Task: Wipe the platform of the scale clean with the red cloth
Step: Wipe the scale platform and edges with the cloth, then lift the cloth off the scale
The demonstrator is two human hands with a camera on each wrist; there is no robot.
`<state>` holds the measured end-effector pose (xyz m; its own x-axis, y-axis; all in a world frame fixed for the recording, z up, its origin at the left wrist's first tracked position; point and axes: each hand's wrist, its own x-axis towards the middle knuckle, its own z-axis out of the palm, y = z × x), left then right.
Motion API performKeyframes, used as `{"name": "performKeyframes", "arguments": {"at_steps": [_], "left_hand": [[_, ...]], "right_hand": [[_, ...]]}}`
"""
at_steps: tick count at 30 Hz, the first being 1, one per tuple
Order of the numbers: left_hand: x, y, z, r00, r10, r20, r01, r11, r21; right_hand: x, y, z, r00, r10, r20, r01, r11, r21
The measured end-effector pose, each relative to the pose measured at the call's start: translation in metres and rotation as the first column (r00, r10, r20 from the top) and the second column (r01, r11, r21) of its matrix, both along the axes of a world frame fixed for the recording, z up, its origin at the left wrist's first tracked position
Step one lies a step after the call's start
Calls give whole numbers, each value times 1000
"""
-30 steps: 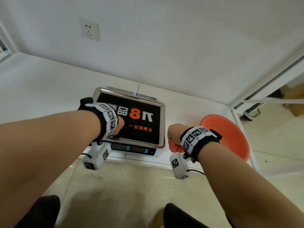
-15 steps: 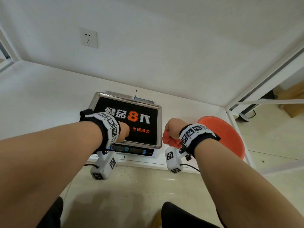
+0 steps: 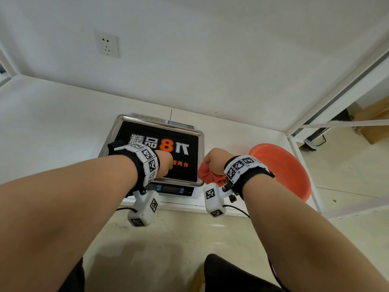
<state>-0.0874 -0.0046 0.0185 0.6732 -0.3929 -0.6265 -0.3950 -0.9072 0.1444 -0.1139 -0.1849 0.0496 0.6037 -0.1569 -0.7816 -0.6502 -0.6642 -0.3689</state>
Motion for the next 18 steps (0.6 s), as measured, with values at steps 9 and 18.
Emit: {"name": "performKeyframes", "arguments": {"at_steps": [9, 18], "left_hand": [[7, -1, 18, 959, 256, 119, -221, 944, -245], [-2, -21, 28, 965, 233, 120, -163, 893, -420]], "right_hand": [[0, -32, 7, 966, -114, 231, 117, 993, 1], [-12, -56, 43, 883, -319, 344, 297, 948, 116]]}}
